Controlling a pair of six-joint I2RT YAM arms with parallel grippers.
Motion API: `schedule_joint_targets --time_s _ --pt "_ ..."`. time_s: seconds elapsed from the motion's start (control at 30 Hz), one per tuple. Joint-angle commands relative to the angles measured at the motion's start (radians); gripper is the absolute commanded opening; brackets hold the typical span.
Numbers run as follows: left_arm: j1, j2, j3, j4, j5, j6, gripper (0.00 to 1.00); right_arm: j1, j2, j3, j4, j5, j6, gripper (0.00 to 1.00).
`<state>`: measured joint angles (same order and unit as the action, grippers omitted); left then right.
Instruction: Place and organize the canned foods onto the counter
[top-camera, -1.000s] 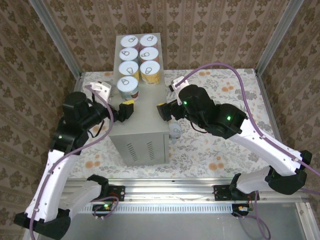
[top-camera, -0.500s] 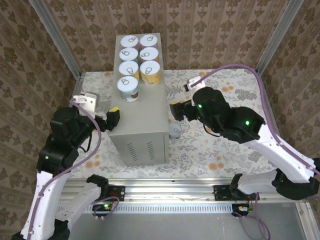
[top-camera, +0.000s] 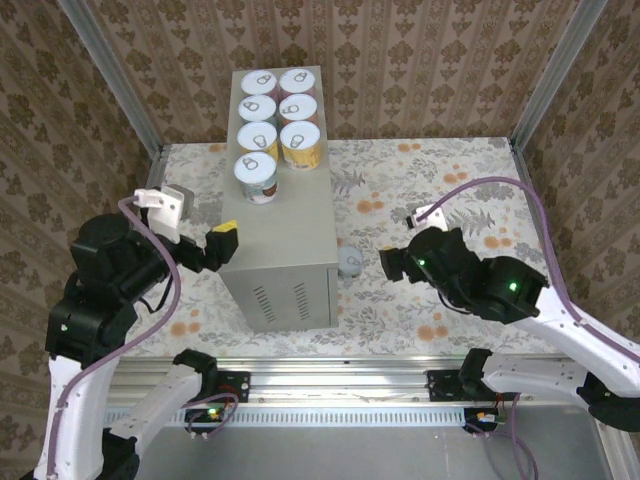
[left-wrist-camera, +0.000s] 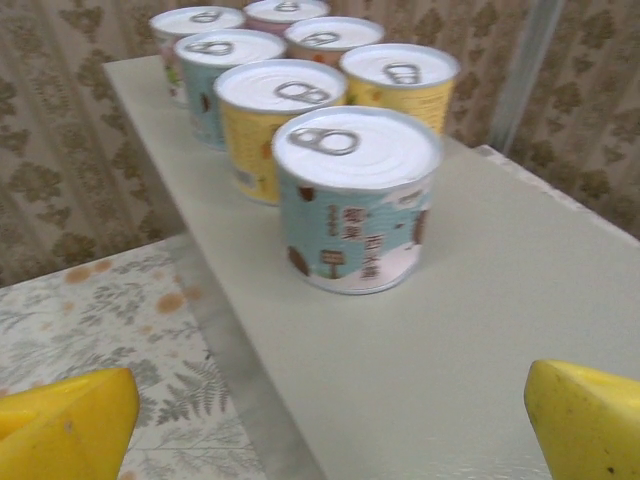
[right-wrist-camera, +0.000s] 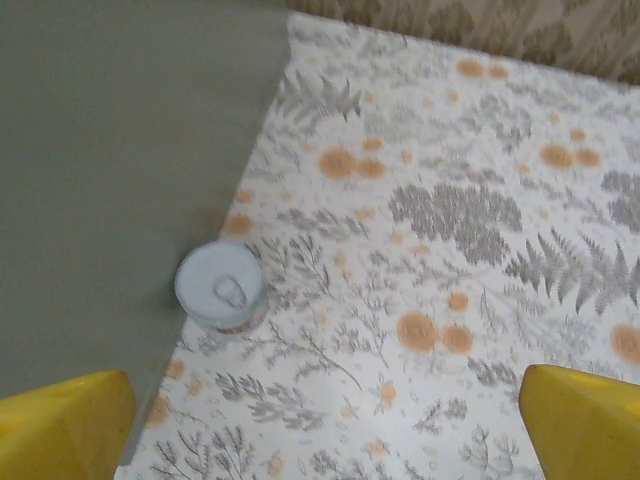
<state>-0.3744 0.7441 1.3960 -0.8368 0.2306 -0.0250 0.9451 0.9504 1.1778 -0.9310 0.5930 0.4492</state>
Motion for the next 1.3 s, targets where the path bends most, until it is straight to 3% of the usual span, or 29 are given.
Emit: schedule_joint_targets --time_s 0.0,0.27,0.47,0.67,1.0,1.17,1.27 --pt "-0.008 0.014 0.042 -0.027 0.159 -0.008 1.0 -0.008 -0.02 -0.11 0.019 -0.014 0.099 1.0" --pt "-0.008 0.031 0.097 -0.009 0.287 -0.033 1.0 -0.018 0.025 -0.414 0.273 -0.166 0.165 1.0" --pt "-0.008 0.046 0.107 0.022 0.334 -0.064 1.0 -0.047 0.147 -0.515 0.503 -0.264 0.131 1.0" --pt "-0.009 0.079 0.098 0.103 0.399 -0.119 1.0 -0.143 0.306 -0.514 0.674 -0.394 0.097 1.0" --pt "-0.023 0.158 0.147 0.109 0.44 -0.141 1.0 -0.199 0.593 -0.371 0.738 -0.472 0.016 1.0" --pt "-0.074 0.224 0.227 0.047 0.366 -0.113 1.0 -0.211 0.655 -0.333 0.761 -0.484 0.003 1.0" --pt "-0.154 0.276 0.273 0.006 0.292 -0.084 1.0 -0.218 0.681 -0.311 0.755 -0.487 -0.009 1.0"
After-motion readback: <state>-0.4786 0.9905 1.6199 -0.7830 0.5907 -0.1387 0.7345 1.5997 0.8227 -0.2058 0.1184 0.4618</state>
